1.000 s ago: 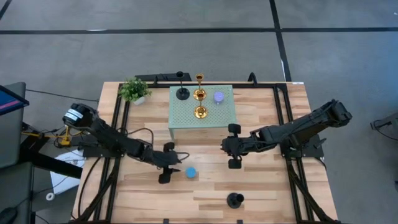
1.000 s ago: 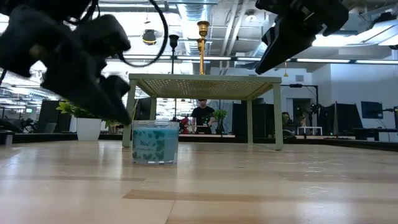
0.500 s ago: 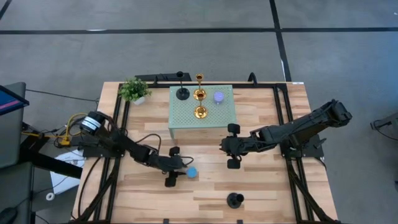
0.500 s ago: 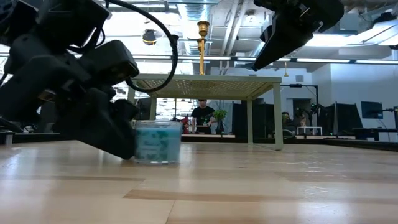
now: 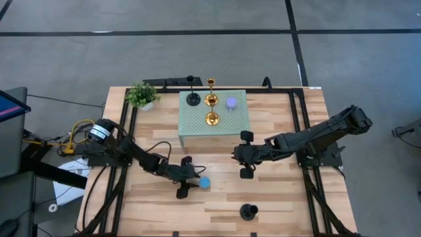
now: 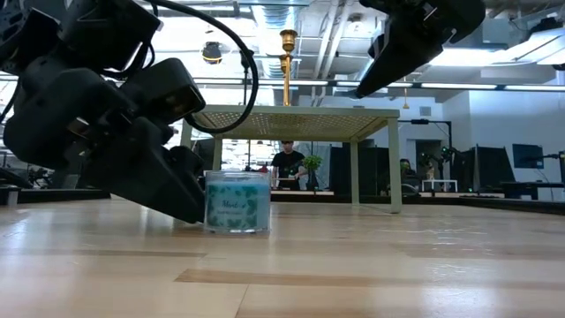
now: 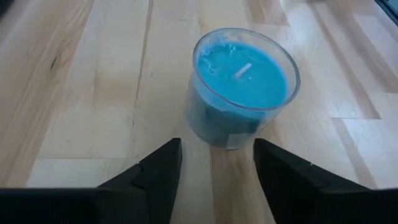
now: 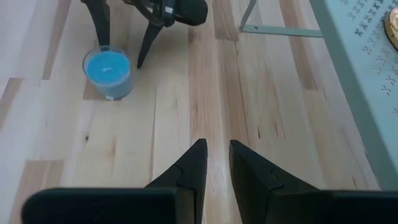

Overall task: Pick & Place candle stick holders
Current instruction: Put the blue scented candle on the shelf

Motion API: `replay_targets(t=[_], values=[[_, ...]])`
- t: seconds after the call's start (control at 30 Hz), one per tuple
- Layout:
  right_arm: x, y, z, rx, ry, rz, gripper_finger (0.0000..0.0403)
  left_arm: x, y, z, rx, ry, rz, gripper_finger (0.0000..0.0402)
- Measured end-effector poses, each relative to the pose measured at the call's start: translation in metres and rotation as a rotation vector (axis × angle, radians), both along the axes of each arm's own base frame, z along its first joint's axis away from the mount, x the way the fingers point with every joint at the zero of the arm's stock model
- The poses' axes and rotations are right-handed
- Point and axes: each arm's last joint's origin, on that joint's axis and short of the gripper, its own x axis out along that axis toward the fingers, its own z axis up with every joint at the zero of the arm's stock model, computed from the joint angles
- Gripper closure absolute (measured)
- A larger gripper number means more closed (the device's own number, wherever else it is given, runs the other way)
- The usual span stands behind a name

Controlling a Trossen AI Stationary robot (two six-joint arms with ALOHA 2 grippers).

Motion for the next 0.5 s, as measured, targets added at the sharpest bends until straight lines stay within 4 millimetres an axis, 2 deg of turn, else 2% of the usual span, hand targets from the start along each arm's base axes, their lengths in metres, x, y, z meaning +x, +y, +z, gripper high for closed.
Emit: replay_targets(t=[0.3, 0.5], values=[[0.0001, 0.0, 0.0001, 0.001, -0.002, 0.0, 0.0343, 0.002, -0.0016, 0.004, -0.068, -0.04, 0.019, 0.0143], [0.0001, 0.0, 0.0001, 0.001, -0.001, 0.0, 0.0343, 0.0022, -0.0037, 0.0036, -0.07, -0.058, 0.011, 0.0121]])
